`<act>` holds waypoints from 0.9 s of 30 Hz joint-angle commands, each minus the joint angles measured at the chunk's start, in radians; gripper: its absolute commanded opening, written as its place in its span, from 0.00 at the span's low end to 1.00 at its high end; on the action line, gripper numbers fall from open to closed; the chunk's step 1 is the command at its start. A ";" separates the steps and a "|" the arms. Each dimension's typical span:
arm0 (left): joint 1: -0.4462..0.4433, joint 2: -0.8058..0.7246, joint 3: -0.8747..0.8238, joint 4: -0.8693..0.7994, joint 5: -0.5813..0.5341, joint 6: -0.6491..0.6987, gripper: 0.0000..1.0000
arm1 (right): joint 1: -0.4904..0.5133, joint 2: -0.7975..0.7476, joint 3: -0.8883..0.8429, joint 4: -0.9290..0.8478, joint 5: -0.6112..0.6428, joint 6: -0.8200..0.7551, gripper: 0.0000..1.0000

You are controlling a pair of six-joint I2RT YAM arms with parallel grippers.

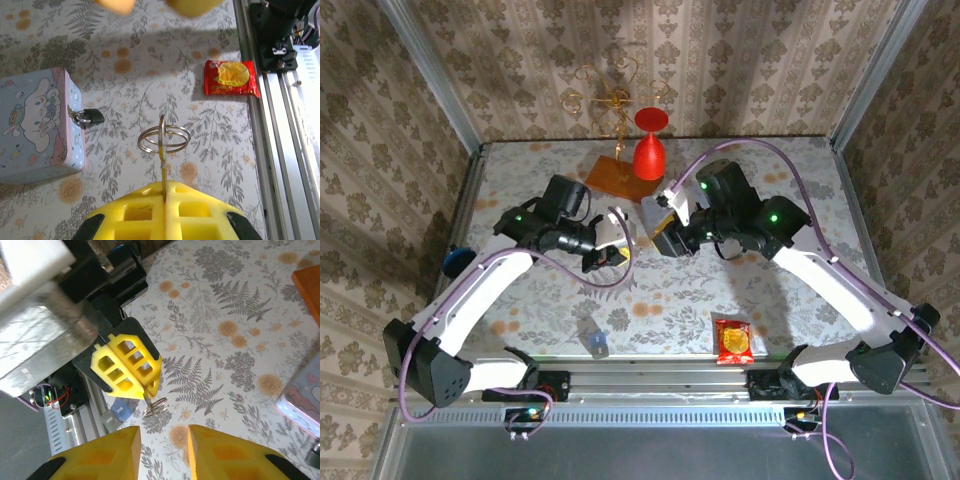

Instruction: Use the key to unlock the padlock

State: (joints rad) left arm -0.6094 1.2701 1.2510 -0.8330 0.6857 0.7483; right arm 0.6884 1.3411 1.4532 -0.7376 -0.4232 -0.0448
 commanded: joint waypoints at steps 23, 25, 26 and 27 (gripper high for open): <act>-0.050 -0.001 0.042 -0.076 -0.051 0.065 0.00 | 0.028 0.074 -0.145 0.219 -0.184 0.097 0.24; -0.050 -0.004 0.040 -0.072 -0.051 0.064 0.00 | 0.028 0.076 -0.145 0.219 -0.179 0.096 0.19; -0.049 -0.007 0.038 -0.068 -0.051 0.062 0.00 | 0.029 0.076 -0.145 0.218 -0.175 0.096 0.17; -0.050 -0.009 0.036 -0.065 -0.051 0.060 0.00 | 0.028 0.076 -0.143 0.217 -0.170 0.095 0.16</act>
State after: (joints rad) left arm -0.6540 1.2709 1.2835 -0.9077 0.6128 0.7902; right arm 0.7132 1.4082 1.3190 -0.5194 -0.5915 0.0528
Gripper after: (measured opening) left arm 0.064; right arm 0.166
